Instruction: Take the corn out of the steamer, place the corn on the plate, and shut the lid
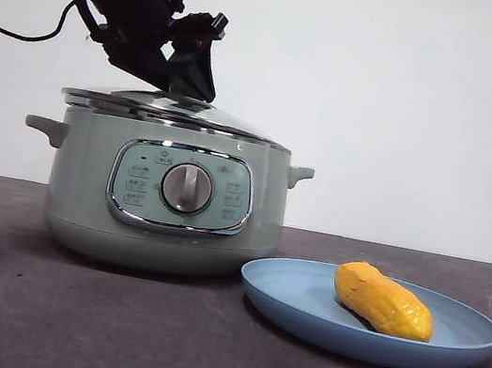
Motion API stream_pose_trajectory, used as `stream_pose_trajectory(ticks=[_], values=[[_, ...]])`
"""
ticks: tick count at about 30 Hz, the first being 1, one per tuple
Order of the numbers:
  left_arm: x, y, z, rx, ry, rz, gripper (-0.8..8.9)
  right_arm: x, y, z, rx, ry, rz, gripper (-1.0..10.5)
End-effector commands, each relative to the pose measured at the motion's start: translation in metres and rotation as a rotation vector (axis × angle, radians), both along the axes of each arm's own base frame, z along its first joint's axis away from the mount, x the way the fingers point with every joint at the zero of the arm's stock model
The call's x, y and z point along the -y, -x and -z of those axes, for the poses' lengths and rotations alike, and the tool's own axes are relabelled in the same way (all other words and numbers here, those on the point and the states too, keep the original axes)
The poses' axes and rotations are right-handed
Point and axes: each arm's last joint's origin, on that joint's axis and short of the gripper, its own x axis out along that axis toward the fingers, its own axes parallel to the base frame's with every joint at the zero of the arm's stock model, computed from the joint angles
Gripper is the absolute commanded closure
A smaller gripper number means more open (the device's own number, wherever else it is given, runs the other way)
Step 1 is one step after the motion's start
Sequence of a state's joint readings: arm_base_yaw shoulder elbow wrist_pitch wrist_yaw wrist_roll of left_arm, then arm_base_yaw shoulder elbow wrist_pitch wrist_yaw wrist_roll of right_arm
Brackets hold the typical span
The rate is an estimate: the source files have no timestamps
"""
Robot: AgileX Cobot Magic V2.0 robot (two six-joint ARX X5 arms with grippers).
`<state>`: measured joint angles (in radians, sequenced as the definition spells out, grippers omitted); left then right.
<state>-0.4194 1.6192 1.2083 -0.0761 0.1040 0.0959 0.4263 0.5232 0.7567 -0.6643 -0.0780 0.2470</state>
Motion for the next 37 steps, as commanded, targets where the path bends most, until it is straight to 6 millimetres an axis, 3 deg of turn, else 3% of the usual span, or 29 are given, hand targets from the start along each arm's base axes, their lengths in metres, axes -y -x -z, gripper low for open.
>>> stream_pose_trajectory(ticks=[1,19,28,32,34,37], values=[[0.004,-0.001,-0.007,0.046,0.029,0.018,8.22,0.000,0.000,0.001,0.003,0.004,-0.002,3.2],[0.004,-0.002,-0.005,0.030,0.046,0.026,8.22,0.000,0.000,0.001,0.003,0.004,-0.003,3.2],[0.008,-0.010,0.022,-0.078,0.032,0.013,8.14,0.000,0.000,0.001,0.002,0.003,-0.005,3.2],[0.008,-0.010,0.023,-0.088,0.027,0.012,8.08,0.000,0.000,0.001,0.002,0.003,-0.005,3.2],[0.008,-0.010,0.023,-0.091,0.027,0.011,7.63,0.000,0.000,0.001,0.003,0.004,-0.005,3.2],[0.007,-0.009,0.026,-0.117,0.014,0.008,5.67,0.000,0.000,0.001,0.003,0.004,-0.005,3.2]])
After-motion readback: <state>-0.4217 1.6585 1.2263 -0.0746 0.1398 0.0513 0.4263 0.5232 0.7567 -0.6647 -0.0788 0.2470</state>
